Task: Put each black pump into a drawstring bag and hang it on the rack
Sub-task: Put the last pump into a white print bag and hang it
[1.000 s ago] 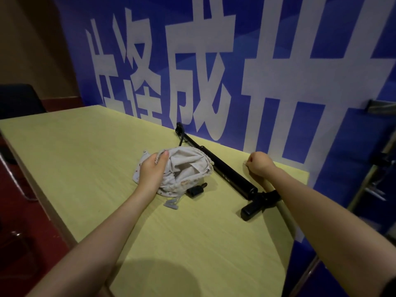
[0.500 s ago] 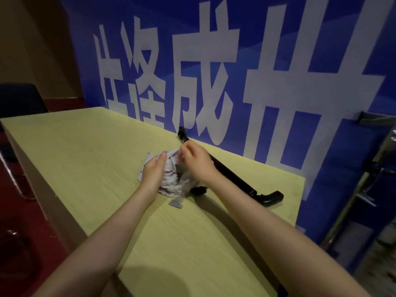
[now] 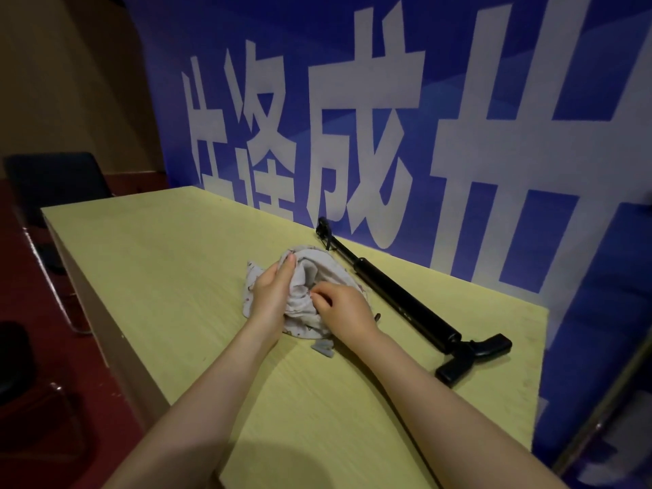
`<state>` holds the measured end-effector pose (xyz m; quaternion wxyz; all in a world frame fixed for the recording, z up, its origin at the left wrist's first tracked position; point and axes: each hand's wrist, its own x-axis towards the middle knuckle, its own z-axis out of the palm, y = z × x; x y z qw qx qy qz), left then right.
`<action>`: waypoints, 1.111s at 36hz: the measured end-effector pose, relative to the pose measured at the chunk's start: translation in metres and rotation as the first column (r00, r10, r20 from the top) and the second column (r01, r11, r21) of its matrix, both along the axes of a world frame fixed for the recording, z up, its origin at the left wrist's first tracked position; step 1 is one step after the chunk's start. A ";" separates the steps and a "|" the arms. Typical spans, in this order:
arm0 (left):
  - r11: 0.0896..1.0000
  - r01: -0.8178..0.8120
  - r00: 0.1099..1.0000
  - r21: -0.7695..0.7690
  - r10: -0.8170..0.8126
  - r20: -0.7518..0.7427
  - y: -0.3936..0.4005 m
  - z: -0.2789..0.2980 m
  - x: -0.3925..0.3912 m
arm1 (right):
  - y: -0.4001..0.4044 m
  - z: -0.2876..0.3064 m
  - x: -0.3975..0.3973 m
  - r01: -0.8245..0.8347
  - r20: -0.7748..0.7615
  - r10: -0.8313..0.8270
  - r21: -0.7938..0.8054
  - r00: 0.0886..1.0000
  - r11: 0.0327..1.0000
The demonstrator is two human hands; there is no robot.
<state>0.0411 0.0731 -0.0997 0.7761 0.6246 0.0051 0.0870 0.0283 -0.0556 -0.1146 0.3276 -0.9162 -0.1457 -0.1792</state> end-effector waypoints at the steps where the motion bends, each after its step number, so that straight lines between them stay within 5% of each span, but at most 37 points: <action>1: 1.000 -0.001 1.000 0.004 0.001 0.001 0.000 0.000 0.000 | -0.001 0.001 0.002 0.026 -0.010 -0.026 0.020 1.000 0.999; 10: 0.996 -0.049 0.993 0.068 0.041 0.109 0.000 -0.003 0.000 | -0.010 0.004 0.008 0.114 -0.092 -0.107 0.075 0.990 0.991; 16: 0.984 -0.175 0.979 -0.042 0.179 0.100 0.008 -0.001 0.008 | -0.020 0.020 -0.007 -0.071 0.023 0.067 0.265 0.997 0.962; 20: 0.943 -0.306 0.944 -0.129 0.318 0.085 0.022 -0.003 0.018 | -0.037 0.032 -0.002 0.094 0.117 -0.145 0.359 0.983 0.929; 26: 0.962 -0.271 0.952 0.014 0.266 0.151 0.006 -0.004 0.012 | -0.090 0.017 0.019 0.543 -0.105 -0.554 -0.111 0.826 0.832; 32: 0.920 -0.378 0.908 0.102 0.347 0.236 0.007 -0.005 0.008 | -0.094 0.010 0.023 0.546 -0.137 -0.642 -0.412 0.755 0.730; 40: 0.845 -0.437 0.880 0.309 0.330 0.341 0.019 -0.012 0.017 | -0.088 0.012 0.016 0.549 -0.090 -0.690 -0.535 0.719 0.642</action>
